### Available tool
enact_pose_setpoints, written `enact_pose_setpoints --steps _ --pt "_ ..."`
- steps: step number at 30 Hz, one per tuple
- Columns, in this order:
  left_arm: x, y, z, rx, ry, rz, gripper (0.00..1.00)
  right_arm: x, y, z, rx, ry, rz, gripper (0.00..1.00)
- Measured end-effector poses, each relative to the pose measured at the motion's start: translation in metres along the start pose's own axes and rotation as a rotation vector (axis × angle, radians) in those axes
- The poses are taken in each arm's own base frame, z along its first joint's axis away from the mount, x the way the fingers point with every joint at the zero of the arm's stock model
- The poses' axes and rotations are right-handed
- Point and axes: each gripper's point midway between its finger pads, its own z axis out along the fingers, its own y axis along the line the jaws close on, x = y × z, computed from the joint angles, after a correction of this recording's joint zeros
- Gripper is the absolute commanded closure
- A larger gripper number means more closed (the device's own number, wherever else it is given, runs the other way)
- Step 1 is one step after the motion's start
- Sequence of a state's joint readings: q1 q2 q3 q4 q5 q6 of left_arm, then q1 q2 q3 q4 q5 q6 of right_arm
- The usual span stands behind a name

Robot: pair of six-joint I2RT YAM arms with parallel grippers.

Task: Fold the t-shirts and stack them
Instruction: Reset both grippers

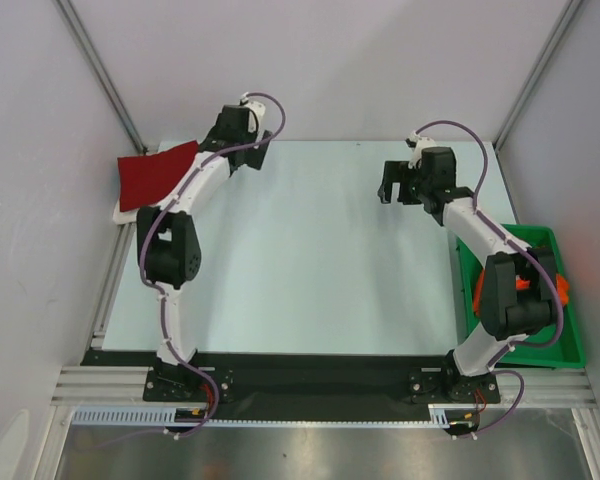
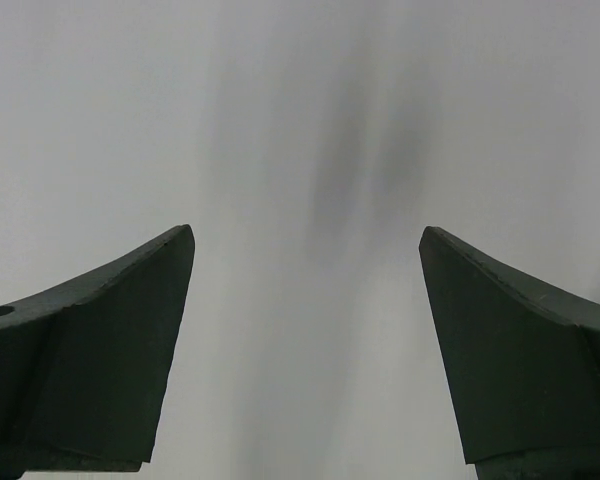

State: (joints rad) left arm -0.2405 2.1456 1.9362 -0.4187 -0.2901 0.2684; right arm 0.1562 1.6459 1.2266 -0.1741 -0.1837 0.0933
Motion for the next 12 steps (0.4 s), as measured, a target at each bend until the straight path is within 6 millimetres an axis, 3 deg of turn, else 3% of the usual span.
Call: enact_pose_setpoints --steps 4,7,12 --pt "-0.028 -0.029 -0.041 0.152 -0.059 -0.157 0.00 -0.005 -0.011 0.002 0.131 -0.034 -0.010 0.00" --pt "-0.041 -0.041 -0.059 0.219 -0.083 -0.239 0.00 -0.009 -0.021 0.001 0.195 -0.054 -0.002 0.00" --pt "-0.031 -0.065 -0.066 0.286 -0.040 -0.295 0.00 -0.007 -0.023 -0.009 0.236 -0.063 0.007 0.00"
